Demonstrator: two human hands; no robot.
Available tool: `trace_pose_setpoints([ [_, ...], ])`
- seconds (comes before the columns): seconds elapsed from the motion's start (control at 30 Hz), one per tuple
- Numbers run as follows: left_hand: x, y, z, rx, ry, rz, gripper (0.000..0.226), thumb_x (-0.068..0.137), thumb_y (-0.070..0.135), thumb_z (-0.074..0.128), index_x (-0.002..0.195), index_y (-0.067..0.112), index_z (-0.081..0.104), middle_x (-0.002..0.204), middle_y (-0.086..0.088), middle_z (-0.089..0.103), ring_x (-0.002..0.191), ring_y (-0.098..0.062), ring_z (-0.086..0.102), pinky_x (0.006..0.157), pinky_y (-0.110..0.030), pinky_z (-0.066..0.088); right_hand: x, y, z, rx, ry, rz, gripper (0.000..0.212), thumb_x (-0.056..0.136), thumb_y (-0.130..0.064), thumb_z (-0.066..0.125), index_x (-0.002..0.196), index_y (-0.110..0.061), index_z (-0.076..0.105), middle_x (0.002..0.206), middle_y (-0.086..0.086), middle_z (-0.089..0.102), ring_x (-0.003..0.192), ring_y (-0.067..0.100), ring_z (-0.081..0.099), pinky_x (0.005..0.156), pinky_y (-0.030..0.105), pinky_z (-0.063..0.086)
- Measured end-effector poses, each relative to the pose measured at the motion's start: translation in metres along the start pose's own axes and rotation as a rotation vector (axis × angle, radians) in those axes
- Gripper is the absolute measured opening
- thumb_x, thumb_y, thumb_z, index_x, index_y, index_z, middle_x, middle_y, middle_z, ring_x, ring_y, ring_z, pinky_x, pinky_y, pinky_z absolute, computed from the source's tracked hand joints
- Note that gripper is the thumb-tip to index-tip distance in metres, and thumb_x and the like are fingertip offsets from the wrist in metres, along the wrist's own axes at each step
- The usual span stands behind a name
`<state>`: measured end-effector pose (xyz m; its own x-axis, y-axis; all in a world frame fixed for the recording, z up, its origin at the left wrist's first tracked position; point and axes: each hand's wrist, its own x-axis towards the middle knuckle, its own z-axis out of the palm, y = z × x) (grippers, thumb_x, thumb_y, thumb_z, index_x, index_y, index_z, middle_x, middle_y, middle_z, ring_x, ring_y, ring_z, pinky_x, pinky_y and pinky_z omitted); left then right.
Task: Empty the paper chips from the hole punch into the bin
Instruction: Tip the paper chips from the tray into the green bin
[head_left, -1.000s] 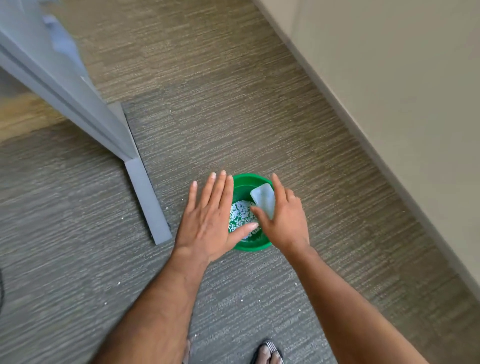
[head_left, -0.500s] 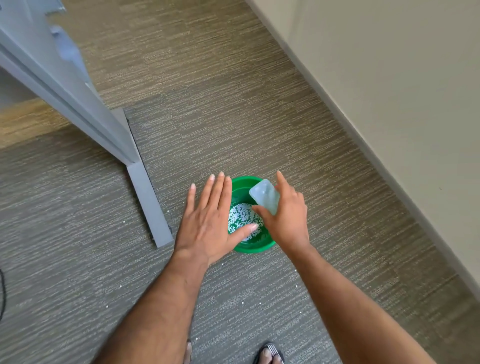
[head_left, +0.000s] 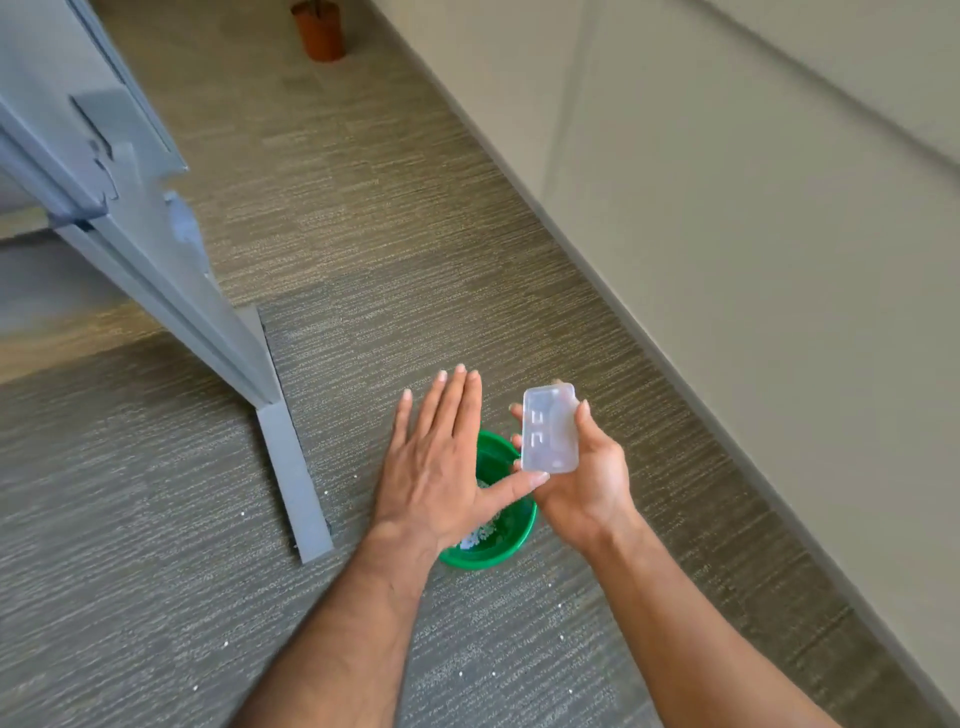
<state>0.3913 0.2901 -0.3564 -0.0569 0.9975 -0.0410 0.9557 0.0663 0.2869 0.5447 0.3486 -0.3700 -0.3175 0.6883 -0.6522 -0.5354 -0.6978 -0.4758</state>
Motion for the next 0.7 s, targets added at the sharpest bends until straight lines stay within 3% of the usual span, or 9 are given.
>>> trace_pose_setpoints([
  [0.1, 0.012, 0.016, -0.045, -0.009, 0.069, 0.032, 0.125, 0.070, 0.098, 0.017, 0.157, 0.010, -0.004, 0.168, -0.008, -0.002, 0.155, -0.021, -0.002, 0.125, -0.054, 0.008, -0.032, -0.035, 0.037, 0.038, -0.026, -0.054, 0.056, 0.103, -0.050, 0.036, 0.135, -0.013, 0.062, 0.122, 0.013, 0.070, 0.081, 0.021, 0.059, 0.072, 0.037, 0.046],
  [0.27, 0.018, 0.047, -0.147, -0.041, 0.205, 0.076, 0.131, 0.064, 0.101, 0.011, 0.158, 0.011, 0.000, 0.168, -0.007, 0.001, 0.155, -0.020, 0.000, 0.126, -0.054, 0.007, -0.091, -0.095, 0.106, 0.054, -0.106, -0.131, 0.055, 0.103, -0.050, 0.037, 0.136, -0.013, 0.063, 0.123, 0.011, 0.071, 0.075, 0.019, 0.064, 0.066, 0.035, 0.049],
  [0.4, 0.024, 0.047, -0.191, -0.016, 0.246, 0.090, 0.134, 0.061, 0.103, 0.011, 0.158, 0.011, 0.000, 0.168, -0.006, 0.000, 0.155, -0.020, -0.001, 0.126, -0.053, 0.007, -0.109, -0.108, 0.141, 0.111, -0.141, -0.169, 0.057, 0.102, -0.049, 0.039, 0.144, -0.014, 0.056, 0.120, 0.010, 0.074, 0.071, 0.019, 0.067, 0.066, 0.035, 0.049],
  [0.43, 0.007, 0.046, -0.288, 0.023, 0.320, 0.051, 0.134, 0.061, 0.103, 0.010, 0.158, 0.011, -0.001, 0.168, -0.006, -0.001, 0.155, -0.020, -0.002, 0.126, -0.053, 0.007, -0.172, -0.134, 0.212, 0.034, -0.200, -0.152, 0.057, 0.102, -0.048, 0.039, 0.144, -0.013, 0.055, 0.120, 0.011, 0.074, 0.072, 0.019, 0.066, 0.068, 0.035, 0.049],
  [0.47, 0.002, 0.045, -0.316, 0.023, 0.387, 0.040, 0.134, 0.060, 0.103, 0.008, 0.158, 0.011, -0.002, 0.168, -0.006, -0.002, 0.155, -0.020, -0.002, 0.126, -0.053, 0.007, -0.193, -0.138, 0.234, 0.048, -0.220, -0.162, 0.058, 0.102, -0.048, 0.039, 0.145, -0.013, 0.054, 0.121, 0.011, 0.073, 0.072, 0.019, 0.066, 0.070, 0.036, 0.047],
  [0.5, 0.001, 0.045, -0.318, 0.017, 0.337, 0.034, 0.135, 0.060, 0.103, 0.007, 0.158, 0.011, -0.002, 0.168, -0.005, -0.003, 0.155, -0.020, -0.003, 0.126, -0.053, 0.007, -0.193, -0.134, 0.233, 0.076, -0.212, -0.178, 0.058, 0.102, -0.048, 0.039, 0.145, -0.013, 0.054, 0.124, 0.011, 0.072, 0.074, 0.020, 0.065, 0.072, 0.036, 0.046],
  [0.7, -0.040, 0.005, -0.416, 0.058, 0.420, -0.024, 0.134, 0.061, 0.103, 0.012, 0.158, 0.011, 0.001, 0.169, -0.005, 0.001, 0.155, -0.021, -0.002, 0.126, -0.053, 0.009, -0.245, -0.118, 0.325, 0.022, -0.360, -0.127, 0.056, 0.102, -0.050, 0.039, 0.141, -0.016, 0.060, 0.141, 0.014, 0.064, 0.081, 0.021, 0.060, 0.077, 0.037, 0.045],
])
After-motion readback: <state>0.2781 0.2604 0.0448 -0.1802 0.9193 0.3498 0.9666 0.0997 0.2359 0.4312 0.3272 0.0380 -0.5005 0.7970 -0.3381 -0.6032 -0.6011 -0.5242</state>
